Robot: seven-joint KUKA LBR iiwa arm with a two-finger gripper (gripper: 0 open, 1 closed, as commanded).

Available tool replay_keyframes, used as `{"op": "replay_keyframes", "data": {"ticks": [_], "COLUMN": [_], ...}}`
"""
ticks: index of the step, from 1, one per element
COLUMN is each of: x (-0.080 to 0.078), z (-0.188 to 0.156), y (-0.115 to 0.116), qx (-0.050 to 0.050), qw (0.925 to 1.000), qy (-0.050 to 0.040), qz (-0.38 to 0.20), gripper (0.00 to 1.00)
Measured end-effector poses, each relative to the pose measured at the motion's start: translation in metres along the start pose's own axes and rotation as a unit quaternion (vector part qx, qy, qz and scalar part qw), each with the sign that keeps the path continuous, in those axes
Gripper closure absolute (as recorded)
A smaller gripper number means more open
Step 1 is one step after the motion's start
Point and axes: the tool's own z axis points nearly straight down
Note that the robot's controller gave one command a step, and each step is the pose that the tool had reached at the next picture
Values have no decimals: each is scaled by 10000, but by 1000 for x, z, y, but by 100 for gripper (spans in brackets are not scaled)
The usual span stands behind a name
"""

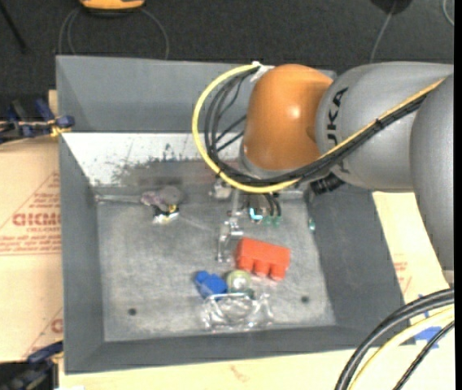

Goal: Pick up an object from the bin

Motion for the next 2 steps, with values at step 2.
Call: {"op": "replay_keyframes", "data": {"ticks": [2], "x": [91], "z": [66], "y": [-51], "qx": [-16], "qw": [9938], "qy": [-389], "qz": [-1043], "gripper": [0]}}
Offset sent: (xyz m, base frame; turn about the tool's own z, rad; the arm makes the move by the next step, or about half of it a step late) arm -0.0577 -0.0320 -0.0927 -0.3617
